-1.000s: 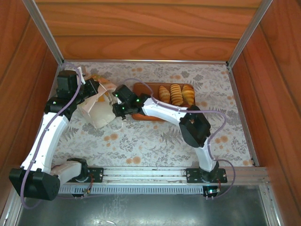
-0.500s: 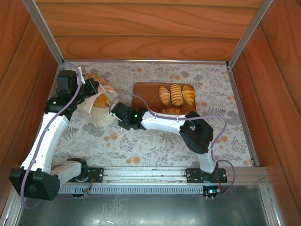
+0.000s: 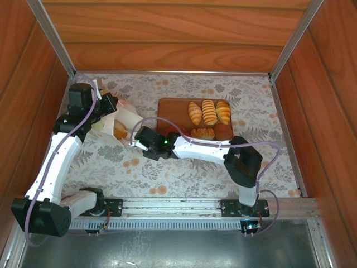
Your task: Take the fake bread out of the paper bag
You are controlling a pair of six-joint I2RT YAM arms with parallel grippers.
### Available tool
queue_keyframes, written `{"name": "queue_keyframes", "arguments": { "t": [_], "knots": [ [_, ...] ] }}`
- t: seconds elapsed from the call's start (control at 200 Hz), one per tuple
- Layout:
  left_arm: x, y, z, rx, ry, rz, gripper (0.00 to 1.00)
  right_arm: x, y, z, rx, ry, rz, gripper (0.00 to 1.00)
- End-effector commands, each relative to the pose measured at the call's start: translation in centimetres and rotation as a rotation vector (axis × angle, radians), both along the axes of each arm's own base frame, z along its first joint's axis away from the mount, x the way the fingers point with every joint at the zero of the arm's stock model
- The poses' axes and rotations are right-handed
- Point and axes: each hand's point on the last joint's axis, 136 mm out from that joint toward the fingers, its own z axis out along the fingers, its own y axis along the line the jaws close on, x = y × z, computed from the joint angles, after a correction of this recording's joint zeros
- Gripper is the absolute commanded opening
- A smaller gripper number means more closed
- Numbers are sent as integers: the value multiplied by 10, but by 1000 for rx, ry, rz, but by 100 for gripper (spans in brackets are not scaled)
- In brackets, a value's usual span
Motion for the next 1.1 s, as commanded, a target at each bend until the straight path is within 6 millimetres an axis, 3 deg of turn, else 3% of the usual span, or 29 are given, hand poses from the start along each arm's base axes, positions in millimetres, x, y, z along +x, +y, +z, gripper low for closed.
{"name": "queue_keyframes", "arguments": {
  "t": [0.0, 0.19, 0.39, 0.615, 0.835, 1.094],
  "knots": [
    [-3, -4, 6, -14, -29, -17, 0, -12, 9, 38, 124, 76, -19, 38],
    [-9, -3, 10, -2, -52, -30, 0, -7, 4, 52, 183, 190, -111, 38],
    [-14, -1, 12, 1, -65, -18, 0, -12, 15, 56, 244, 372, -130, 39],
    [-12, -1, 15, -1, -69, -20, 0, 0, 24, 40, 222, 525, -212, 42],
    [-10, -2, 14, -1, -63, -24, 0, -4, 44, 40, 257, 643, -173, 48],
    [-9, -3, 13, -2, -59, -30, 0, 8, 50, 23, 197, 612, -192, 57]
  ]
}}
